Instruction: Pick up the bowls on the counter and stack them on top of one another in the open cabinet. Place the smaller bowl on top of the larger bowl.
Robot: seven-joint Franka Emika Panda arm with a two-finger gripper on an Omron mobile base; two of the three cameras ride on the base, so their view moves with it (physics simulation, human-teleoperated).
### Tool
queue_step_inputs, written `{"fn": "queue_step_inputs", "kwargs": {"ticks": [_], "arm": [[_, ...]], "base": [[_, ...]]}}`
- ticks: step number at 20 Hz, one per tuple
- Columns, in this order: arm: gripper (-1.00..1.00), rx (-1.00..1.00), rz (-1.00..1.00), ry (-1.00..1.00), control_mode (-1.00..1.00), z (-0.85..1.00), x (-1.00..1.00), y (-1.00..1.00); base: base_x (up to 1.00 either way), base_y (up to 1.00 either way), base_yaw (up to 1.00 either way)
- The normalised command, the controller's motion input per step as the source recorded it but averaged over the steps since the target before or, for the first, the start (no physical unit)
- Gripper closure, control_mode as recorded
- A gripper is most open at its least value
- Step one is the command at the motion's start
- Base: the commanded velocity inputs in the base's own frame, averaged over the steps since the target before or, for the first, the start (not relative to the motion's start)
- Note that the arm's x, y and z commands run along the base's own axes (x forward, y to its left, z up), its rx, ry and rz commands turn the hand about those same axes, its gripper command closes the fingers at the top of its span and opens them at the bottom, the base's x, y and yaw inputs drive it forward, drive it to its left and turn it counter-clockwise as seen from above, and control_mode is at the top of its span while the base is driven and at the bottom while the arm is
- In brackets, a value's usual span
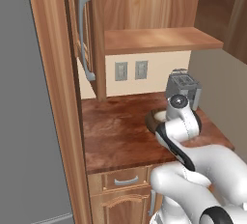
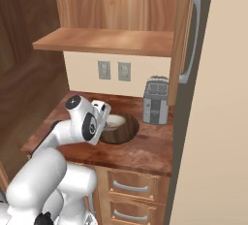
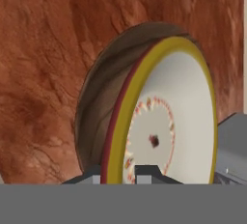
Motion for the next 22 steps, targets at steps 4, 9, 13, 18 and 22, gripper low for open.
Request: {"fn": "queue_step_inputs", "kwargs": {"ticks": [4,9,13,18,22], "arm": [[1.0,0.0,0.0,0.01,-1.0,-0.18,0.14,-0.03],[1.0,0.0,0.0,0.01,-1.0,-0.16,0.13,-0.03],[1.0,0.0,0.0,0.02,-1.0,-0.14,0.11,-0.02],[1.0,0.0,0.0,0.03,-1.0,-0.13,0.11,-0.02],[1.0,0.0,0.0,0.03,-1.0,-0.12,0.12,-0.03]], "base": [[0.0,0.0,0.0],[0.0,0.0,0.0],[0.0,0.0,0.0],[0.0,0.0,0.0],[0.0,0.0,0.0]]}}
